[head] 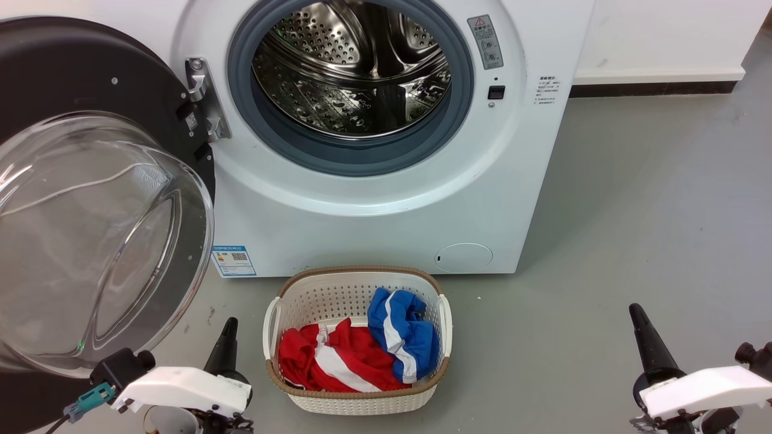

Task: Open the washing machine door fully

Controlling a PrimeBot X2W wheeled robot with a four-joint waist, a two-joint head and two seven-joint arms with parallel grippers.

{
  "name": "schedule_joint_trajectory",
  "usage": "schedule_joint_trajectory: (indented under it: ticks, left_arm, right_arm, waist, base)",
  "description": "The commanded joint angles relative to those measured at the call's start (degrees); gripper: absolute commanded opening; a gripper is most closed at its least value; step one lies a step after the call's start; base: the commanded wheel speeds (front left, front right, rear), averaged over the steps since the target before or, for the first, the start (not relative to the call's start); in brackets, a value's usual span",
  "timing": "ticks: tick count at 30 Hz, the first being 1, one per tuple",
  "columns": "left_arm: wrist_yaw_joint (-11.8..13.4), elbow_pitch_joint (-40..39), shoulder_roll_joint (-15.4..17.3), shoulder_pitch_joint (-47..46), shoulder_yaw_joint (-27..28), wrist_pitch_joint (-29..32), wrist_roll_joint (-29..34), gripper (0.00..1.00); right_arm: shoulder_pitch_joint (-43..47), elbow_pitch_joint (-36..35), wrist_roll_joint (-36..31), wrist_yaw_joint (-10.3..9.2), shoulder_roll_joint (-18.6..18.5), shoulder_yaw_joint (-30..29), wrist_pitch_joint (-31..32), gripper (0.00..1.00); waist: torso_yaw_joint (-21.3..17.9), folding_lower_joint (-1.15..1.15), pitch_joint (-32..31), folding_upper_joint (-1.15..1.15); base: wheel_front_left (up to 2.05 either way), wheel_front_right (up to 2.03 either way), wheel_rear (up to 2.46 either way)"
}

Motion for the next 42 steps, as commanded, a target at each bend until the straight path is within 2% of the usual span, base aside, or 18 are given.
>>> schedule_joint_trajectory:
  ticks: [1, 42]
  left_arm:
    - [-0.5, -0.6, -0.2, -1.7, 0.9, 0.4, -1.4, 0.00]
    - [-6.1, -1.1, -4.7, -2.2, 9.5, 6.4, -19.2, 0.00]
  right_arm:
    - [-1.7, -0.3, 1.9, 0.01, 0.0, -0.2, 0.2, 0.00]
    - [-4.9, 2.9, 25.8, 0.00, 0.7, -1.6, 2.4, 0.00]
  waist:
    - [0.0, 0.00, 0.0, 0.00]
    - [0.8, 0.00, 0.7, 0.00]
  base:
    - [0.00, 0.00, 0.00]
    - [0.00, 0.00, 0.00]
